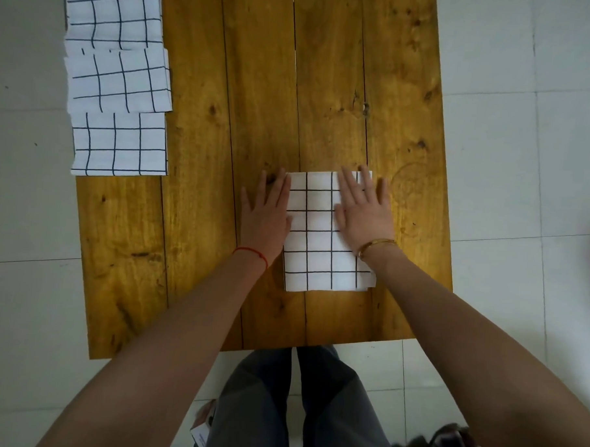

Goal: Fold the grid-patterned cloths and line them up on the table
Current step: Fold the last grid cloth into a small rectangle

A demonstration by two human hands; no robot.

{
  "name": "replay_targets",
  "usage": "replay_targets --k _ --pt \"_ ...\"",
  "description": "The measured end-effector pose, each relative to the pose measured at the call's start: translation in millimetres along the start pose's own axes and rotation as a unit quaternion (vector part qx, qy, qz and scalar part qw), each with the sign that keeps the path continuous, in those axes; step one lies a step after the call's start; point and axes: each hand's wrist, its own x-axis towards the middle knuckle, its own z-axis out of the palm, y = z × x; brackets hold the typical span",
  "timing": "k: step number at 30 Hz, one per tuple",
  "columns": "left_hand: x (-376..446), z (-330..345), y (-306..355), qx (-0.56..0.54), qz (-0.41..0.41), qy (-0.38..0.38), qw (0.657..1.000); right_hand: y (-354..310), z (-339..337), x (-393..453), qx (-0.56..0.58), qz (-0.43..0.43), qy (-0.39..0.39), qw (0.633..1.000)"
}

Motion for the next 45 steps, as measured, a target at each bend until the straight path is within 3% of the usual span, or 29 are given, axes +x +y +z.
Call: replay_targets --k 3,7,12,14,23,32,42,45 --pt "0.6 0.1 -1.3 0.001 0.002 -0.004 1.000 21.4 3.5 -10.2 0.019 0.055 0.005 0.998" --pt "0.8 1.0 -2.2 -0.002 0.005 0.000 1.000 22.0 -7.8 -10.4 0.028 0.056 0.037 0.997" --pt "-0.4 2.9 -4.6 -0.001 0.021 0.009 1.000 -8.7 -13.2 -0.7 0.024 -0.127 0.018 0.991" --pt "-1.8 3.9 -5.8 0.012 0.030 0.009 0.999 -20.3 -9.6 2.6 0.032 -0.149 -0.009 0.988" --pt "-40.2 23.4 -22.1 0.057 0.095 0.010 0.994 -32.2 -8.1 1.6 0.018 -0.114 -0.047 0.992" --pt "-107.0 47.2 -29.1 0.085 0.178 -0.035 0.980 -38.8 -14.1 1.4 0.016 -0.098 -0.077 0.992" --pt "-140.1 54.3 -29.8 0.107 0.259 -0.064 0.958 -41.7 -16.0 1.0 0.008 -0.097 -0.065 0.993" --pt "-130.5 43.7 -21.1 0.083 0.237 -0.035 0.967 -37.1 -18.1 4.0 0.058 -0.098 -0.019 0.993"
